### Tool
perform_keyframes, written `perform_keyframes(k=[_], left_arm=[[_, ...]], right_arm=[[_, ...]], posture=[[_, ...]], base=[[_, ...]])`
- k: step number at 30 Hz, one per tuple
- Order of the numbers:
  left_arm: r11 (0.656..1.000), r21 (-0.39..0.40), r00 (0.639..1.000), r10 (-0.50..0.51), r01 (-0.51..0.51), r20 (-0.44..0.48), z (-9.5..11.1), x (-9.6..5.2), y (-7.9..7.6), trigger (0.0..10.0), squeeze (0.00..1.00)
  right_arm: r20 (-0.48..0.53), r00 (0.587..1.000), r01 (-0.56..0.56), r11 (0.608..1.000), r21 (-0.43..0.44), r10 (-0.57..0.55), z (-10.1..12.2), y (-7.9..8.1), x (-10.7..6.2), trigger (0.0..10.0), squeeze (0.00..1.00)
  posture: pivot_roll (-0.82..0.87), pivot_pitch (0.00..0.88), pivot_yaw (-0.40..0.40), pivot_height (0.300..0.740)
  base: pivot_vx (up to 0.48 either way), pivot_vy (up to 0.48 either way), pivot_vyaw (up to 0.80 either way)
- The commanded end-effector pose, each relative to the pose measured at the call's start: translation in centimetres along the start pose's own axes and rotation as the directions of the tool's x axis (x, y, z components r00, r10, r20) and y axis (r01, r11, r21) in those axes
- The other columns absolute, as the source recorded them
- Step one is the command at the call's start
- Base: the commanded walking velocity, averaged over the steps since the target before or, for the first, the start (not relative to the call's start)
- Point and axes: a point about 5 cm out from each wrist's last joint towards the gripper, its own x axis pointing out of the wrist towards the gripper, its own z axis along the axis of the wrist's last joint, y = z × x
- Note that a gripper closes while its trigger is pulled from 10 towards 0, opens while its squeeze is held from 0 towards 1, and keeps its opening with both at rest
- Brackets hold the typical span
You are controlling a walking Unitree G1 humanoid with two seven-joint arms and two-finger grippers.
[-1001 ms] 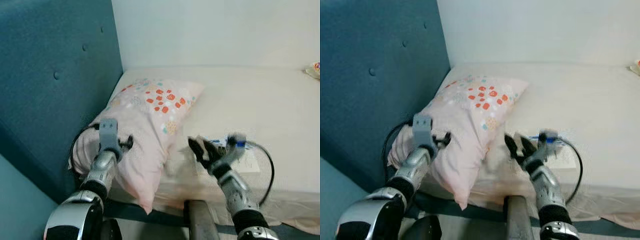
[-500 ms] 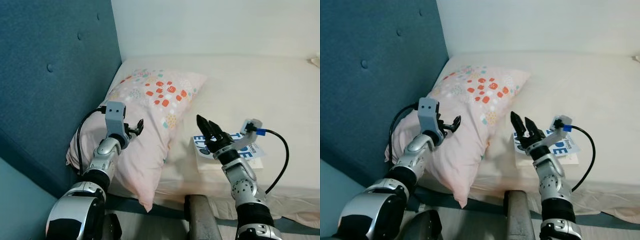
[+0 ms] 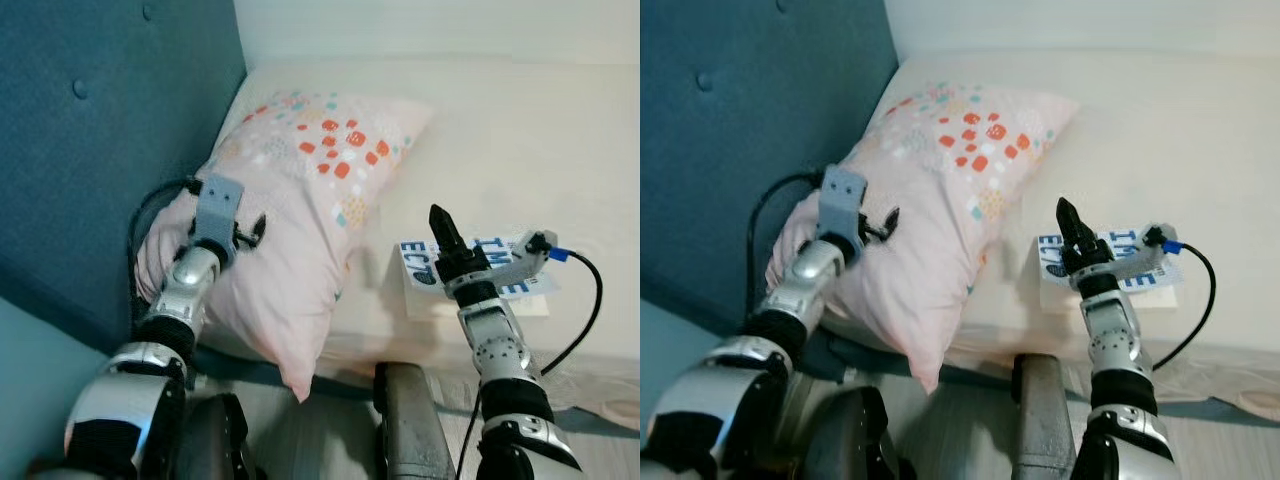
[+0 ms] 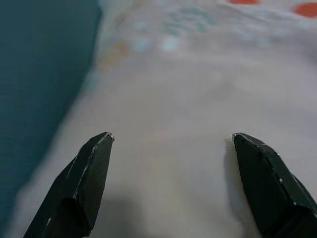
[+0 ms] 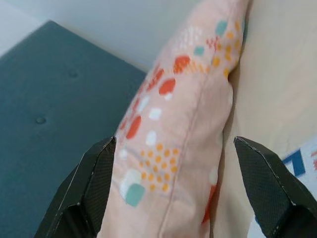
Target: Clean up the room
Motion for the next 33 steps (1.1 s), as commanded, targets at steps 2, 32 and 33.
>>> perform_keyframes(k=[2, 32, 33], left_arm=[[0.998, 0.069, 1.0, -0.002, 0.001, 0.011, 0.5, 0.2, 0.6, 10.0, 0.0], [0.987, -0.136, 0.994, -0.091, 0.081, -0.068, 2.0, 1.9, -0.4, 10.0, 0.0], [0.987, -0.136, 0.994, -0.091, 0.081, -0.068, 2.0, 1.9, -0.4, 10.0, 0.0]], right_arm=[[-0.015, 1.0, 0.016, 0.999, 0.043, -0.016, -0.5, -0.4, -0.3, 10.0, 0.0], [0.186, 0.977, 0.081, 0.991, 0.108, -0.1, 4.4, 2.9, 5.3, 10.0, 0.0], [0.186, 0.977, 0.081, 0.991, 0.108, -0.1, 4.4, 2.9, 5.3, 10.0, 0.0]], posture=[[-0.06, 0.463, 0.053, 0.547], [-0.1, 0.601, 0.028, 0.547], [-0.1, 0.601, 0.028, 0.547]], base=[[0.0, 0.0, 0.0], [0.0, 0.0, 0.0], [0.0, 0.0, 0.0]])
